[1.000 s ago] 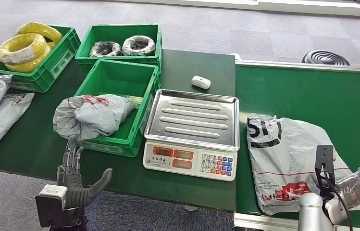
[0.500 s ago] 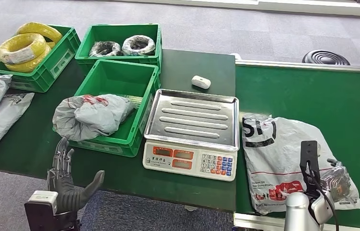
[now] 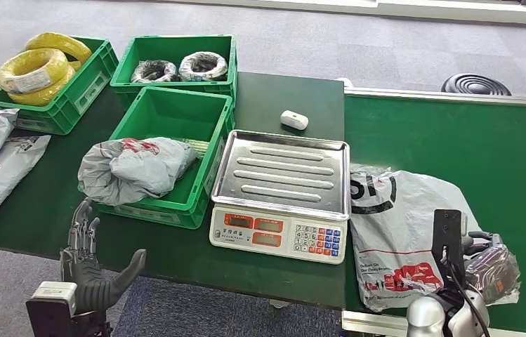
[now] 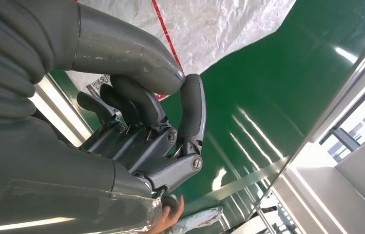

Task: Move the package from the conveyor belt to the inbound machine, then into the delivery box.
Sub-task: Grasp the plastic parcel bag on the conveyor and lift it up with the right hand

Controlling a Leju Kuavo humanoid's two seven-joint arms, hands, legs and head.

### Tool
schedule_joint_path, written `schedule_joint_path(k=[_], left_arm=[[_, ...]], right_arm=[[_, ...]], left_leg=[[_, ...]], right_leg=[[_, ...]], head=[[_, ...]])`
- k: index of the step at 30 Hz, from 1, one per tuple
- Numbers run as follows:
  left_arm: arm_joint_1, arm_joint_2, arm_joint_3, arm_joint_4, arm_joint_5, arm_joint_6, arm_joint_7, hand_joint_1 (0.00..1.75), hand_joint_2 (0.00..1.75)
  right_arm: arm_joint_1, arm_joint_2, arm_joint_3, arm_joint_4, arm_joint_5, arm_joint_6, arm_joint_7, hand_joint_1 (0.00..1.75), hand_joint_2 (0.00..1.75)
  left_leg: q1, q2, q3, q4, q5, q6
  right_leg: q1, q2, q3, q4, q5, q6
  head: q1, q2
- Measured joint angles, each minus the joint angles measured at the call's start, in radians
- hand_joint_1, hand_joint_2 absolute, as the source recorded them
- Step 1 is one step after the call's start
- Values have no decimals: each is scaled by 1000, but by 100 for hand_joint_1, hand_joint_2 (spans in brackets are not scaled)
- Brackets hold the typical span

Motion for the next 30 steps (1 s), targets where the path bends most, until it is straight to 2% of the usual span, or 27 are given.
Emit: schedule_joint_path(k=[2, 6, 10, 12, 14, 19, 22, 30], left_arm=[[0, 0, 2, 0, 0, 0, 0, 0, 175], [-3, -1, 3, 0, -1, -7, 1, 0, 175], [-20, -5, 3, 0, -11, -36, 10, 0, 175], [-34, -9, 1, 3, -18, -54, 14, 0, 175], [-49, -12, -1, 8, -22, -67, 16, 0, 175], [-78, -16, -3, 25, -20, -80, 15, 0, 175], [-84, -18, -3, 31, -19, -81, 15, 0, 175], [-90, -25, -3, 31, -20, -81, 15, 0, 175]], right_arm=[[6, 3, 5, -14, 0, 0, 0, 162, 175], [10, 7, 7, -27, -4, 1, 4, 2, 175], [5, 0, -3, -14, 2, 22, 47, 0, 175], [-22, -23, -28, 40, 9, 31, 68, 0, 175], [-73, -69, -67, 140, -2, 29, 53, 0, 175], [-252, -224, -151, 458, 24, 14, 17, 0, 175], [-326, -282, -167, 593, 48, 12, 23, 0, 175], [-408, -327, -178, 758, 71, 11, 45, 0, 175]], left_leg=[[0, 0, 0, 0, 0, 0], [0, 0, 0, 0, 0, 0], [0, 0, 0, 0, 0, 0], [0, 0, 0, 0, 0, 0], [-1, 0, 0, 0, 1, 1], [-3, 1, 1, 1, 2, 3], [-3, 1, 0, 1, 2, 3], [-2, 1, -1, 1, 2, 3]], right_leg=[[0, 0, 0, 0, 0, 0], [0, 0, 0, 0, 0, 0], [0, 0, 0, 0, 0, 0], [0, 0, 0, 0, 0, 0], [-1, 0, 0, 0, 1, 1], [-3, 0, 0, 0, 3, 3], [-3, 0, 0, 0, 3, 3], [-2, 0, -1, 0, 3, 3]], head=[[0, 0], [0, 0], [0, 0], [0, 0], [0, 0], [0, 0], [0, 0], [0, 0]])
